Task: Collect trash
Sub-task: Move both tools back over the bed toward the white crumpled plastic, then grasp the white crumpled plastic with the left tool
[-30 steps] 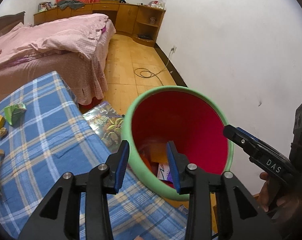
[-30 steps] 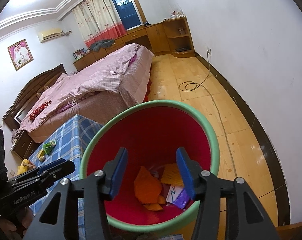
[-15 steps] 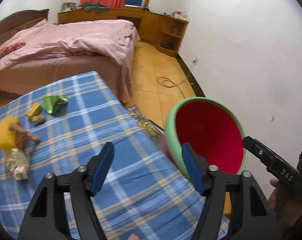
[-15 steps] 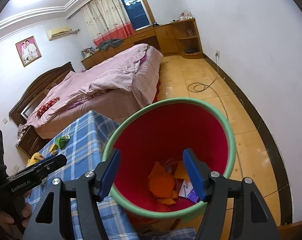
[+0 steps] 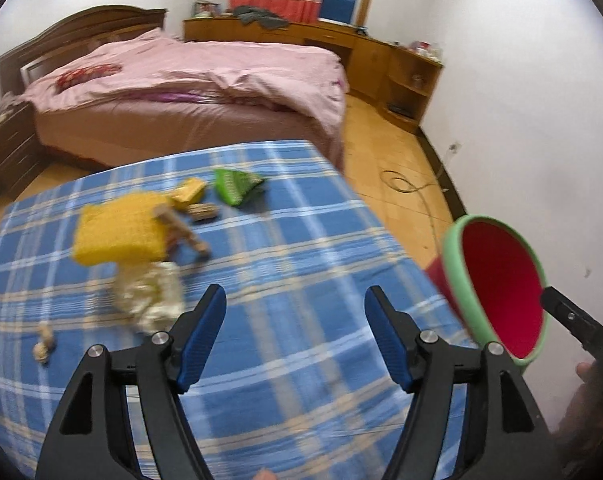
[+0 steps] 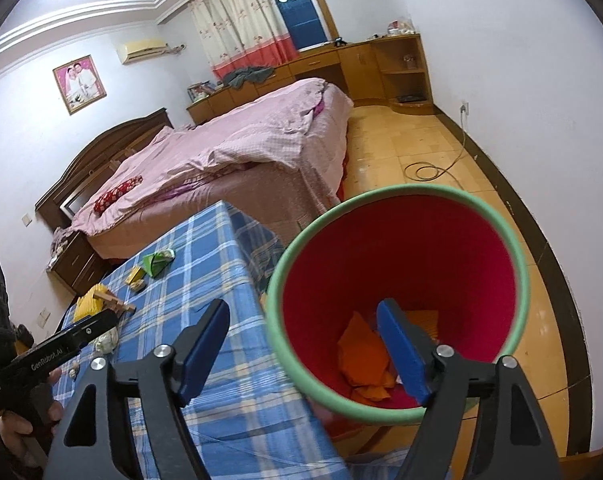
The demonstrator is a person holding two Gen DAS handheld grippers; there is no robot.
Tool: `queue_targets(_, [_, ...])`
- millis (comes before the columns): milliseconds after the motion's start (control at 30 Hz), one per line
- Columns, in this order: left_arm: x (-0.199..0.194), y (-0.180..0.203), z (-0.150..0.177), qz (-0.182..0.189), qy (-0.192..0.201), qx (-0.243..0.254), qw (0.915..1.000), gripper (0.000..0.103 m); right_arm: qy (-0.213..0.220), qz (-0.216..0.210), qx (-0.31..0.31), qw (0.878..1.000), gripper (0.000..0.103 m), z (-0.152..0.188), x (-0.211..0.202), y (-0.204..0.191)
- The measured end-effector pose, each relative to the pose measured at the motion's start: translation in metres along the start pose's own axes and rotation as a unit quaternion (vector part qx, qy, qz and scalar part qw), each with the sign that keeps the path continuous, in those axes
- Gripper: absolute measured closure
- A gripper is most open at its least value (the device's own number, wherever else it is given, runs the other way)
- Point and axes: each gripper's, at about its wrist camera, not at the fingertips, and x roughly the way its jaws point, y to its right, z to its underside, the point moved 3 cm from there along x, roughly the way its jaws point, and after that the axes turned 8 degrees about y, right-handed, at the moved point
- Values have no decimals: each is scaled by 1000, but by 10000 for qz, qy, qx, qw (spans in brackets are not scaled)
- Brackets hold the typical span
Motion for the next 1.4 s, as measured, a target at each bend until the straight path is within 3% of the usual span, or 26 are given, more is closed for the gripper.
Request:
queue_targets(267, [7,-58,2,-687,20,-196,9974,32,-102,-137,-67,9998,20,9,13,-24])
queue_targets(467, [21,-85,4,-1004,-16,-325,9944,32,-205,-159,-132,9996,17,14,24,-35])
queue_targets(733, [48,-102,10,-1073,-244,-486,9927,32,-348,-166,-176,9991,17,19,36,-41])
queue_targets(967, [61,-107,16,-869,-464,-625,9932,32,-425,-172,-180,9988,17,21,43,-42])
queue_targets(1167, [56,-106,18,-786,-440,-761,9930,54,-494,-229,-190,9983,17,23,47,-46])
queue_targets(1400, [30,-108,18,-708,-200,-732,9946,63,-545,-341,-320,9974,17,25,50,-59])
